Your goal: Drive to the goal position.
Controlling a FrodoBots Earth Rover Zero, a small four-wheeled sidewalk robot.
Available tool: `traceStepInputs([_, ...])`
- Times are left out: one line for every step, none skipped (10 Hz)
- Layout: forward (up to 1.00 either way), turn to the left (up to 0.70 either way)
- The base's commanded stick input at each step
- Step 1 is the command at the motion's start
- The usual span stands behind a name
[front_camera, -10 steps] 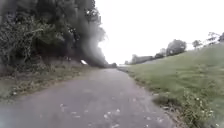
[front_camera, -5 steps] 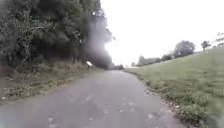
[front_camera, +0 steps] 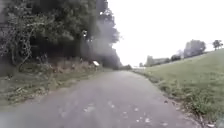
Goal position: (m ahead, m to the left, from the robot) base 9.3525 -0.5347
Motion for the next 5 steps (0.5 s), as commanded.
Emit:
traceStepInputs([1.0,-0.02])
traceStepInputs([1.0,-0.14])
traceStepInputs([1.0,-0.28])
traceStepInputs([1.0,-0.34])
traceStepInputs([1.0,-0.38])
